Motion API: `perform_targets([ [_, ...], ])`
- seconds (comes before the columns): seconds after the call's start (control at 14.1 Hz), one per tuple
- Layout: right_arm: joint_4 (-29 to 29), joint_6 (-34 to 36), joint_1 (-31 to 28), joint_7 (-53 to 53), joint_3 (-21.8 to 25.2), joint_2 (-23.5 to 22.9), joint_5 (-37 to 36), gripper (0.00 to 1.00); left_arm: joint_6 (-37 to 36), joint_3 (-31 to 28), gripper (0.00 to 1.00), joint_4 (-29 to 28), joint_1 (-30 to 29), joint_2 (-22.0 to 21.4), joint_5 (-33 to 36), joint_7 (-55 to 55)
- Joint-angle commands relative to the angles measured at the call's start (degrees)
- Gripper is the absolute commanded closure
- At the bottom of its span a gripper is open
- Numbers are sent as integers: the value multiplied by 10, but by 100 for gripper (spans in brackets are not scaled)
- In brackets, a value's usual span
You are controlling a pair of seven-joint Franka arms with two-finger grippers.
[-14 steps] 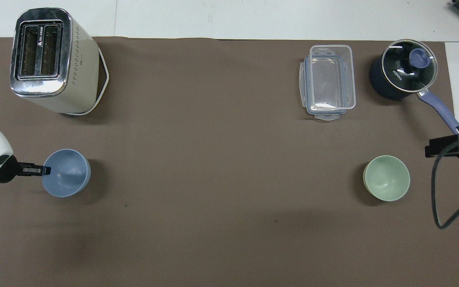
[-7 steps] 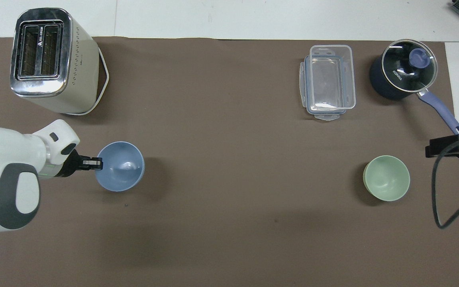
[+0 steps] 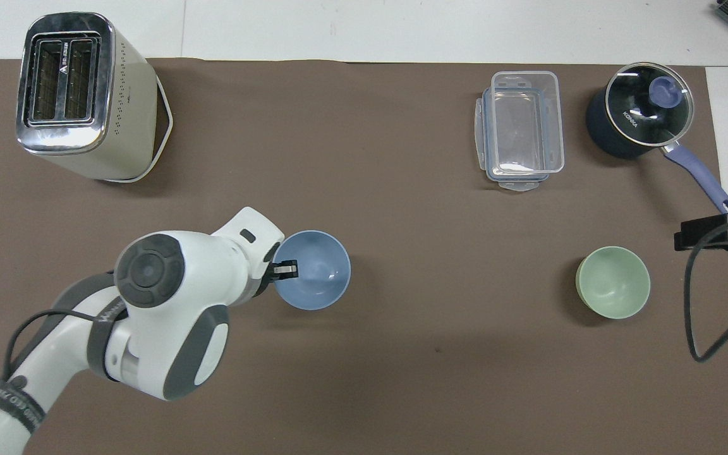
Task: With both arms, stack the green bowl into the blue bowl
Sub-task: 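Slide the blue bowl with the left gripper toward the table center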
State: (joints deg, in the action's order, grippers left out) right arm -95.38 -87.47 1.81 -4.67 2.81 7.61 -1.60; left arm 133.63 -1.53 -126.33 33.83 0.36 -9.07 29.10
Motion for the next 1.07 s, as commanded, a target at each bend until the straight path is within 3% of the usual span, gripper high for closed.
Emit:
perform_targets([
  [0.0,-9,5,-8,18,-1,9,5,0,14,-13,100,42,51,48,25,63],
  [0.21,-9,5,-8,18,-1,9,5,0,48,-12,100,44,81,74,25,80],
  [0.57,-10,5,-8,18,0,9,5,0,51,-11,100,30,85,79,24,81],
  [0.85,-25,1,-14,32,2,14,5,0,53,-11,65,20,86,75,24,91],
  [1.0,-30,-9,-22,65,2,14,5,0,51,-12,31,32,85,79,24,88],
])
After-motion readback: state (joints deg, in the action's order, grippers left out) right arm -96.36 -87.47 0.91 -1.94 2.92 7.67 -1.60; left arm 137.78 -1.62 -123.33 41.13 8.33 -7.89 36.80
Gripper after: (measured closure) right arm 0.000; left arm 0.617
